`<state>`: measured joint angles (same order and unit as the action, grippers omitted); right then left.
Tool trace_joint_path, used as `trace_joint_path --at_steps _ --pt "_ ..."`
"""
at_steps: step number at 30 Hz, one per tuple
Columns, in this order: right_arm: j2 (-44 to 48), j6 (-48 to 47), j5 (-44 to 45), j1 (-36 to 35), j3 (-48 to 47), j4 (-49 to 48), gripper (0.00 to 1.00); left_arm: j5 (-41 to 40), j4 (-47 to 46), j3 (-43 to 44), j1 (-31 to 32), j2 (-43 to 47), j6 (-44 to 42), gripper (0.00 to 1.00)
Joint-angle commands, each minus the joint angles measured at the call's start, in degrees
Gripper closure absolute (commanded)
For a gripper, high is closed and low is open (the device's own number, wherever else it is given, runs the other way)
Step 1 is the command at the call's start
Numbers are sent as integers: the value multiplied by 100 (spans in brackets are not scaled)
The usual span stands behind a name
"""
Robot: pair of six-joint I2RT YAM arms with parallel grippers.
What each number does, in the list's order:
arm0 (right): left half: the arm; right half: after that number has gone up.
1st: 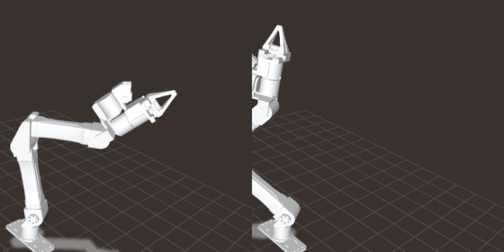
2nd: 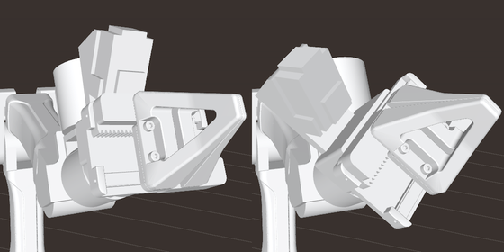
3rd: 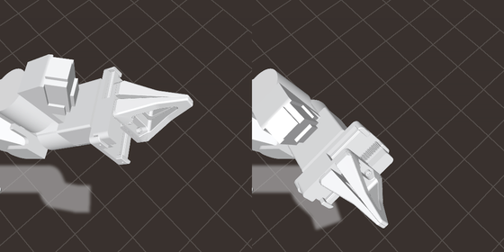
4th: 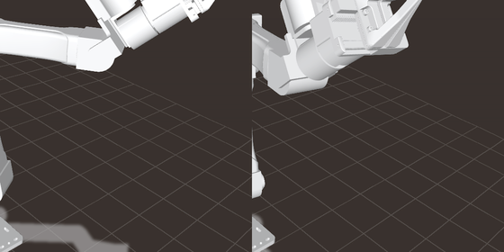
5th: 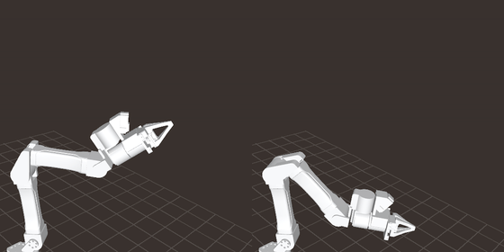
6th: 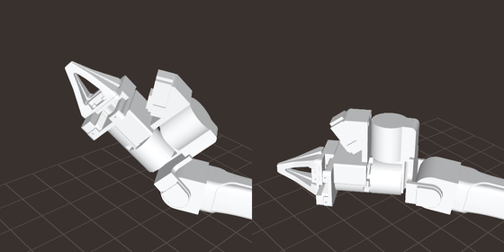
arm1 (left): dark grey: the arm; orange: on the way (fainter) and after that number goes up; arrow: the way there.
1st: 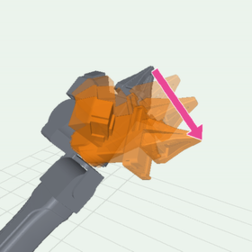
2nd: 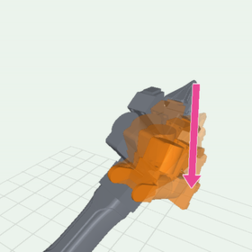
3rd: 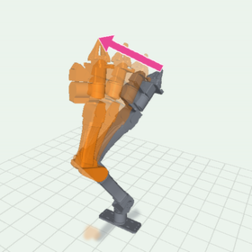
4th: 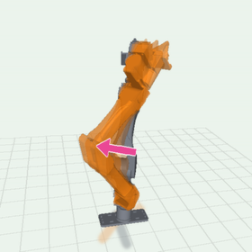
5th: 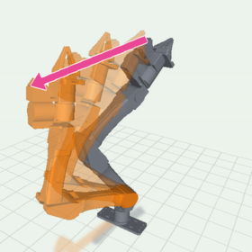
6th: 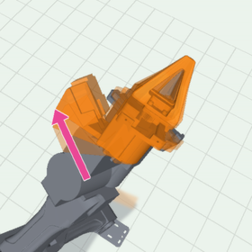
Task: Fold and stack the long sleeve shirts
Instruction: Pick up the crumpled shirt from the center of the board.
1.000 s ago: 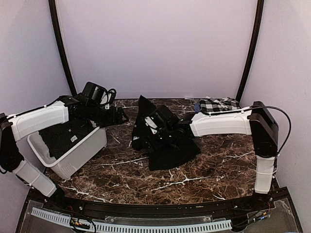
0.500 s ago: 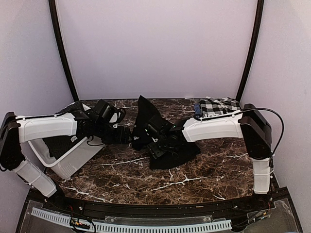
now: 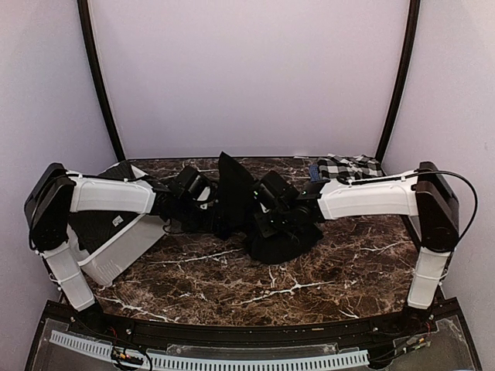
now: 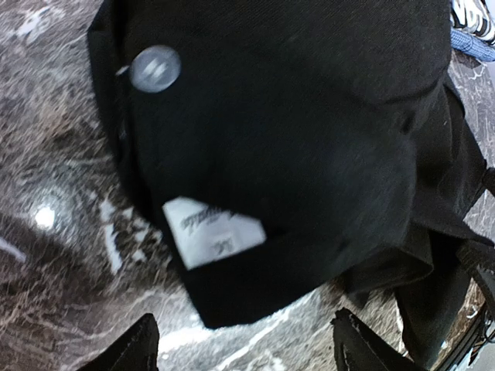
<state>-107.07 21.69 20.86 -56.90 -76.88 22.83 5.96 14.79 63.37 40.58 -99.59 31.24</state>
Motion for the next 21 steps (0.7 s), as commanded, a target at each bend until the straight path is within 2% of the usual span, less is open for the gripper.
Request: trace_joint_path --at_steps 1,5,7,11,13,15,17,20,21 --pt "266 189 -153 92 233 -406 48 39 -205 395 69 -271 -40 24" --pt "360 221 -230 150 328 -486 53 33 -264 590 82 -464 -46 31" --pt "377 215 -306 169 332 -492 58 25 -245 674 87 -528 -52 37" --pt "386 213 -326 190 331 -479 69 -59 -231 731 88 -561 -78 59" --pt "386 204 -324 198 332 -457 75 -142 -184 772 90 -556 -102 76" --pt "401 196 -307 210 319 -440 83 -271 -94 844 87 -527 -145 89" --pt "442 172 -305 227 307 -413 89 -452 -16 900 88 -432 -193 98" --pt "524 107 -269 262 314 -404 100 -697 4 947 86 -234 -321 100" --pt "561 93 -255 274 315 -402 100 -695 27 970 90 -204 -343 100"
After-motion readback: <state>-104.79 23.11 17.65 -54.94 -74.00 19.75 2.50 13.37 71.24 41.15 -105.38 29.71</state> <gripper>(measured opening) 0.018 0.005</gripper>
